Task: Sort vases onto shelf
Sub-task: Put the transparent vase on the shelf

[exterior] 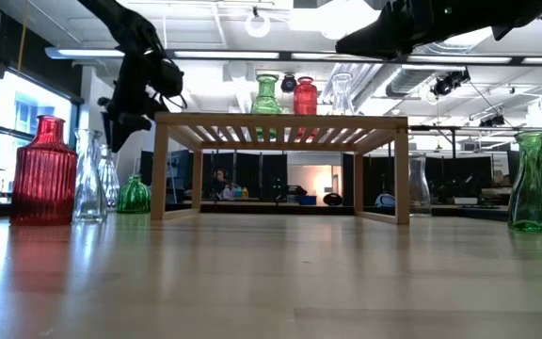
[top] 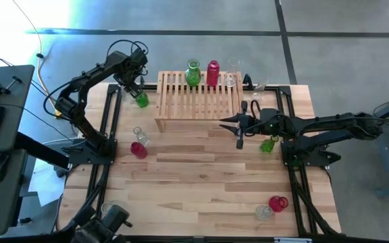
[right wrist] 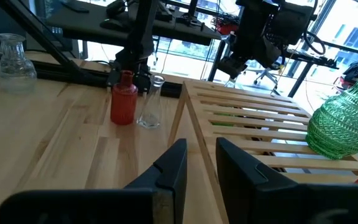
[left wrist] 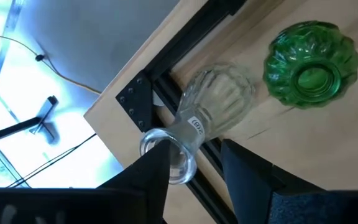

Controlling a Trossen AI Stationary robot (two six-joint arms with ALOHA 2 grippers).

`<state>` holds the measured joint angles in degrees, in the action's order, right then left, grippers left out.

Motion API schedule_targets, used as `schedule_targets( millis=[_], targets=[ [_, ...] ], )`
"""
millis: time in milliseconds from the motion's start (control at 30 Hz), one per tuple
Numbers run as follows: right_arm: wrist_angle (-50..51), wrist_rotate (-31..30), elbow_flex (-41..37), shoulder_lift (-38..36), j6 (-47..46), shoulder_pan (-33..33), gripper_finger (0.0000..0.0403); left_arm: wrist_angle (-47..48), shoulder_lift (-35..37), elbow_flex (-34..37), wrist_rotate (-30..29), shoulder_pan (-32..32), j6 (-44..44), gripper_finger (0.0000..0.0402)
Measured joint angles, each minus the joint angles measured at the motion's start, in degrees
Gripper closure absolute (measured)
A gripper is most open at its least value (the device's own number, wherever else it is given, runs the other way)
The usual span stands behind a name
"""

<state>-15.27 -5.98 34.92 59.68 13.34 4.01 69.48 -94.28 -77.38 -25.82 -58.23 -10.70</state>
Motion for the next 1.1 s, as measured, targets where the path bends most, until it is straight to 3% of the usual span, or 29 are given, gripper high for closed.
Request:
schedule_targets(
  millis=[533,1100],
  targets=[
    [0.0,-0.02,0.0,0.0,-0.89,0.0,0.0336,1.86,0.0,0.0,2.14,-1.82,-2.3,0.0383],
    [0.01,-0.04,0.0,0.0,-0.89,0.0,0.0336,2.38,3.73,0.09,-0.08,-0.55,-4.45,0.0394]
  ],
)
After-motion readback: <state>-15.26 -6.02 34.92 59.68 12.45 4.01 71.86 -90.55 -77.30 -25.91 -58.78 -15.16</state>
